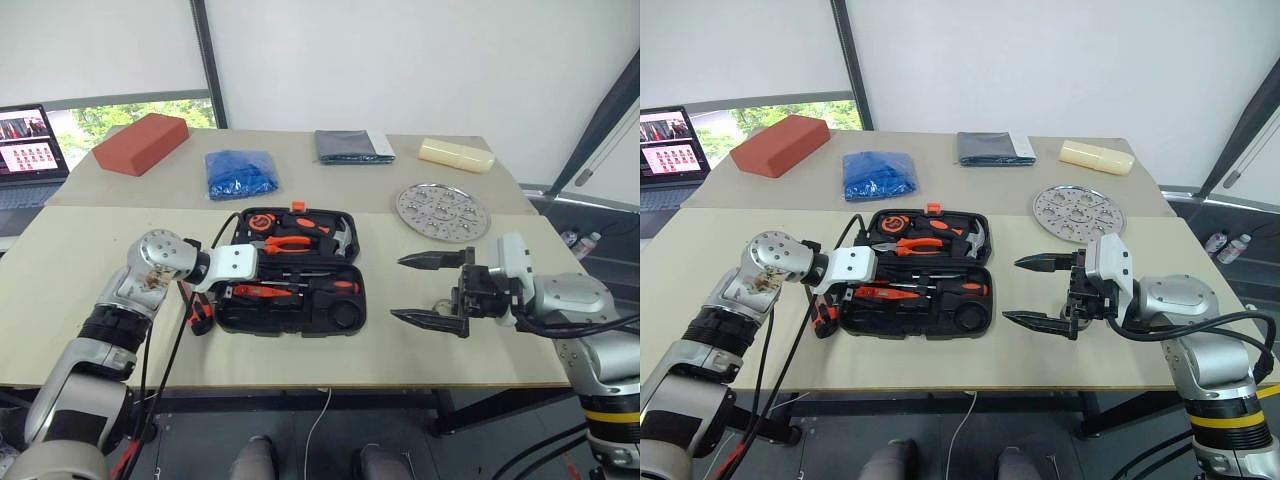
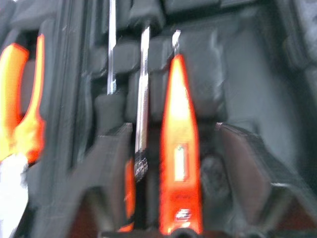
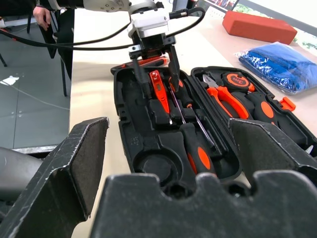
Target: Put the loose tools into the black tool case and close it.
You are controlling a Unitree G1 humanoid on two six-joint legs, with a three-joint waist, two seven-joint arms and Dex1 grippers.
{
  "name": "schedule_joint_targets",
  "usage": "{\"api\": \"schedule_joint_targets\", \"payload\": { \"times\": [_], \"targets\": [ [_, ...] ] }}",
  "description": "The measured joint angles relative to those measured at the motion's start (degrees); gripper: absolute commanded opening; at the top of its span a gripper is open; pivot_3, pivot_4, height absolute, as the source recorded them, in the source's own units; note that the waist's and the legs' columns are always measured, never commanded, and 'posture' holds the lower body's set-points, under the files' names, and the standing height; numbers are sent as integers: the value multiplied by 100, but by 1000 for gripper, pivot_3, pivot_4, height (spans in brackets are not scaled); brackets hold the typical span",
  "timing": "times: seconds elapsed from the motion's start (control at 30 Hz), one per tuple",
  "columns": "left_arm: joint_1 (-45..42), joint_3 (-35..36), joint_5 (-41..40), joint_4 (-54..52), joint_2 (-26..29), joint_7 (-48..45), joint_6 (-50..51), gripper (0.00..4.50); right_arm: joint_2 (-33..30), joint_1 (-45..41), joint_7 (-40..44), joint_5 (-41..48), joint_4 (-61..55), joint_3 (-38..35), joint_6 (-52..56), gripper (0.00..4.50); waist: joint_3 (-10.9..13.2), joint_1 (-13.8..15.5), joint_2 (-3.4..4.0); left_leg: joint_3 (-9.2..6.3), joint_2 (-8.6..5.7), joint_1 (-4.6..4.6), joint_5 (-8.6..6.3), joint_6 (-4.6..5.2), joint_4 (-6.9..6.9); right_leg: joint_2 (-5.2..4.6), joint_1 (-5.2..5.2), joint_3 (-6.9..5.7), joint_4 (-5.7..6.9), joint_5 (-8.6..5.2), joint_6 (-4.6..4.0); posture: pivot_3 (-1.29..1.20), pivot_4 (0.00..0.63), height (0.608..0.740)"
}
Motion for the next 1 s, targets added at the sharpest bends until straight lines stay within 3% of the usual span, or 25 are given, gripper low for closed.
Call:
{"api": "schedule_joint_targets", "payload": {
  "times": [0.13,0.23,0.47,0.53,0.67,1.0],
  "targets": [
    [-5,709,-913,257,-57,-431,-242,3927,-25,11,32,24,5,-1,12,4500,0,7,0,0,0,-1,0,0,0,0,2,-1,-1,0,0,0,150,740],
    [42,1017,-1202,433,-111,-451,-228,3216,-22,46,11,24,9,-1,12,4500,0,14,0,-1,0,0,1,1,3,0,5,-1,0,1,2,0,150,740],
    [612,1017,-1108,739,-444,-193,-370,540,104,45,-216,21,15,-12,8,4500,0,30,-1,-2,-1,-1,2,2,6,0,6,-2,1,3,3,0,150,740],
    [605,1017,-991,800,-454,-1,-400,89,104,45,-228,21,15,-12,7,4500,0,28,0,-2,-1,0,2,2,6,0,8,-2,1,3,3,0,150,740],
    [466,929,-686,928,-518,489,-361,89,119,51,-253,19,11,-9,7,4500,0,22,0,-2,-1,2,2,2,6,0,9,-2,1,3,4,0,150,740],
    [809,743,-571,304,-397,499,-28,89,121,236,-353,24,-126,-10,8,4500,-15,-18,25,-2,0,17,2,2,4,3,18,4,3,3,3,0,150,740]
  ]
}}
